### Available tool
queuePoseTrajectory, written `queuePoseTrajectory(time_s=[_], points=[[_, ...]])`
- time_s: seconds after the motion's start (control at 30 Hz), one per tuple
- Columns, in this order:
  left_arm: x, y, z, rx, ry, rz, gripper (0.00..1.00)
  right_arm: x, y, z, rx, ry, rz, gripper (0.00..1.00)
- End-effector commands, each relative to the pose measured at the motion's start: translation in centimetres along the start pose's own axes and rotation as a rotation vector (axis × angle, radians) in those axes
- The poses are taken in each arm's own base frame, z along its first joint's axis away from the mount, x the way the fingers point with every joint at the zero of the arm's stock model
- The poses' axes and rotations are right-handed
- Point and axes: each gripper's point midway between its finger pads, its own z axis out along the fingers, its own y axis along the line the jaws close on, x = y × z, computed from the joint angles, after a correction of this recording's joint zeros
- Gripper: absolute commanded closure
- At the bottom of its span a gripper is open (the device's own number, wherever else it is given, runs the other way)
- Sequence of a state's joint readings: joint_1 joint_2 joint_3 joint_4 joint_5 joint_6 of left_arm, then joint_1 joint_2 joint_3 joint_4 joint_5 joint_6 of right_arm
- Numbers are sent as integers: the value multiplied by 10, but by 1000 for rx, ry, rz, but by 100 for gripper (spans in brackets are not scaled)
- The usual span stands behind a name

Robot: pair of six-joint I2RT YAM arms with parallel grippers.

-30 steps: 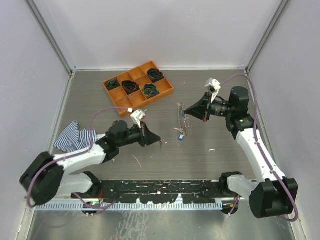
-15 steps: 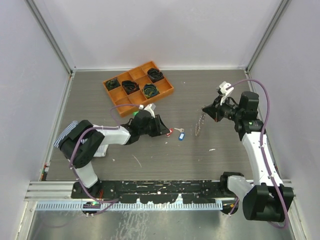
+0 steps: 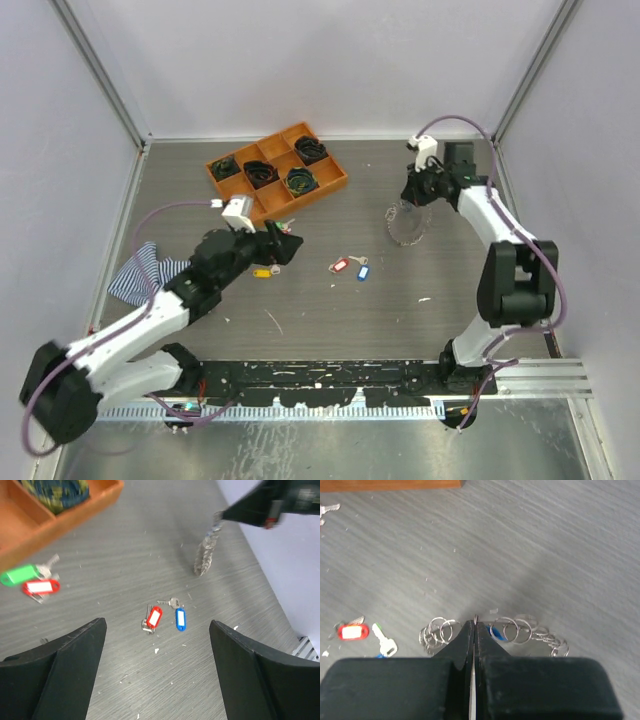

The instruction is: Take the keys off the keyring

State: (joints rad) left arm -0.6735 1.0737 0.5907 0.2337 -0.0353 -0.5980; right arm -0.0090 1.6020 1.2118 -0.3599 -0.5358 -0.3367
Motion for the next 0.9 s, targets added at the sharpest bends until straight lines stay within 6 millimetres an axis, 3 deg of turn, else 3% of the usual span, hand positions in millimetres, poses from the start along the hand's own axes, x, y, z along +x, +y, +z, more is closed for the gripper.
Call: queuePoseTrajectory(time_s=[0.0, 0.13, 0.23, 0.3, 0.4, 0.43, 0.53, 0.63, 0.73, 0.87], points=[[-13, 10, -42, -12, -52, 170, 13, -48, -5, 35, 100, -24, -45, 98], [-15, 1, -70, 44, -68, 178, 13, -63, -7, 74, 117, 10, -13, 83], [-20, -6, -86, 64, -68, 173, 5, -96, -6, 71, 98, -30, -24, 72], [-28, -14, -94, 81, -61, 174, 0, -113, -3, 55, 101, -64, -89, 53], [-44, -29, -100, 91, -26, 196, 2, -128, 5, 16, 102, -115, -225, 10], [-52, -34, -101, 87, -17, 204, 2, -134, 5, 0, 138, -143, -245, 1], [-83, -50, -106, 77, -20, 230, 2, -155, -2, -69, 317, -254, -133, 0], [-121, -69, -116, 73, -63, 260, 2, -167, 4, -135, 343, -404, -24, 0], [-153, -90, -125, 90, -88, 280, 2, -183, 31, -191, 316, -538, -7, 0], [-183, -117, -137, 144, -116, 302, 2, -203, 69, -238, 239, -623, 54, 0]])
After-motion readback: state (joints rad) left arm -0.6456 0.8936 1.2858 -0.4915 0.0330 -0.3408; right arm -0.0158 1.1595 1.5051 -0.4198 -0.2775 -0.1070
